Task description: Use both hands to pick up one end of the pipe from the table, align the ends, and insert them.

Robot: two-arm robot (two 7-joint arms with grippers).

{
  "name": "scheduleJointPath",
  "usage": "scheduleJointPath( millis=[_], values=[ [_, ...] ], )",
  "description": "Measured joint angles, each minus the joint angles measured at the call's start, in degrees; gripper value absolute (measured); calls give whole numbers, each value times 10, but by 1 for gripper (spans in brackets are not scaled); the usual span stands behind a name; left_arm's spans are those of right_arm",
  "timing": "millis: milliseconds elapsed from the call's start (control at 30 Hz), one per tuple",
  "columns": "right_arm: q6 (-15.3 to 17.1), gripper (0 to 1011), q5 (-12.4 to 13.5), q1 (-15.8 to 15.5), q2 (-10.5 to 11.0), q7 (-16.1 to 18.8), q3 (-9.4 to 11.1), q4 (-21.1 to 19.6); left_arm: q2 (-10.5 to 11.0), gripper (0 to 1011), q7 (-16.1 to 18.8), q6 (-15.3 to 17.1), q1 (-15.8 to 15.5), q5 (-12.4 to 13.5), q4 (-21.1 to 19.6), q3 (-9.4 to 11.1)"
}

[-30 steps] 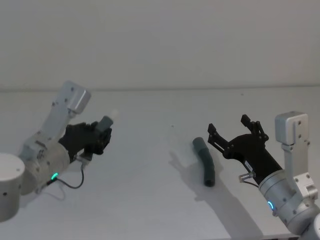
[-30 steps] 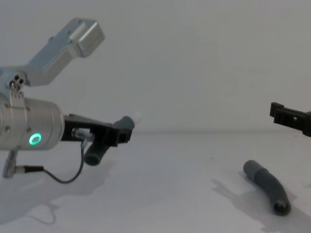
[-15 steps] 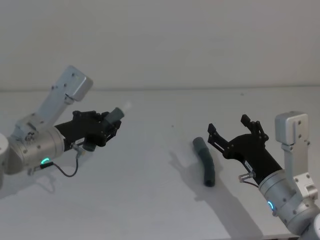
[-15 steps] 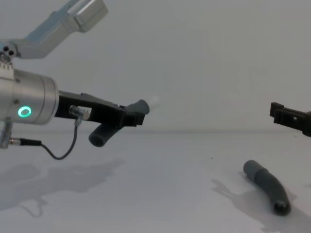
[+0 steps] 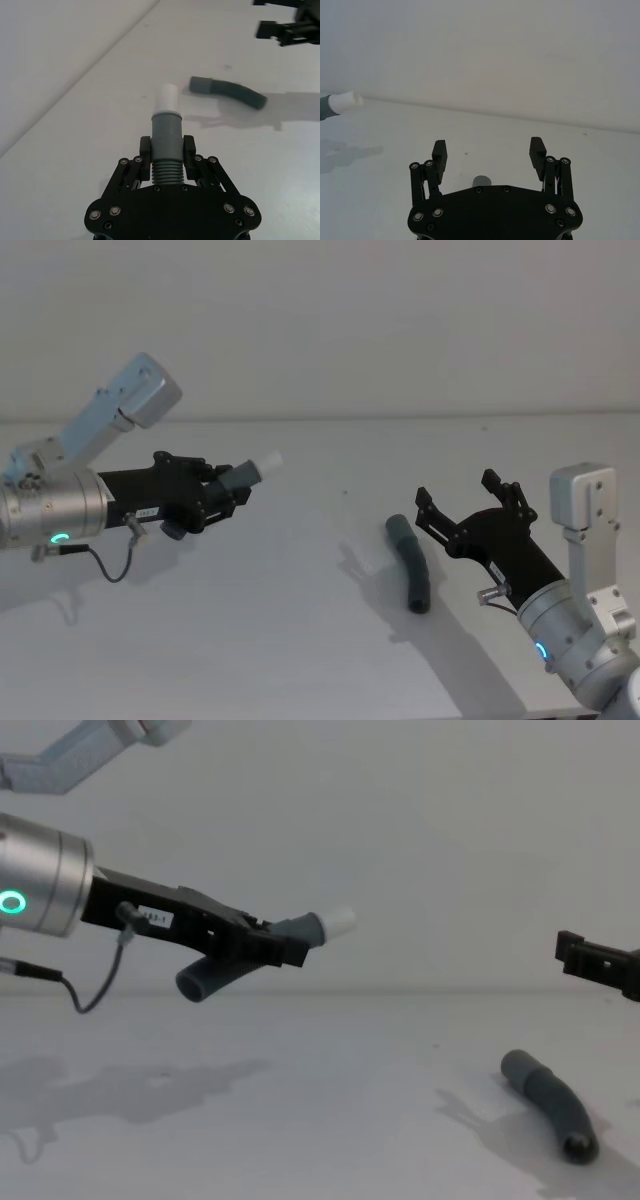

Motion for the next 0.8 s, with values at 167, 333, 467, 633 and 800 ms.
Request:
scheduleJointPath(
  millis=[167, 333, 467, 633, 800],
  values=[
    [0, 1002, 0, 0, 0, 0, 0, 0, 17, 343, -56, -10, -26, -8, 14, 15],
    [0, 1002, 0, 0, 0, 0, 0, 0, 29, 344, -105, -21, -50, -14, 29, 28],
    [0, 1002, 0, 0, 0, 0, 0, 0, 37, 343, -146, -33, -69, -19, 44, 39],
    [0, 1002, 0, 0, 0, 0, 0, 0, 44, 344, -196, -51, -94, -24, 68, 55],
    [0, 1002, 0, 0, 0, 0, 0, 0, 46, 343, -225, -67, -106, -30, 85, 64]
  ],
)
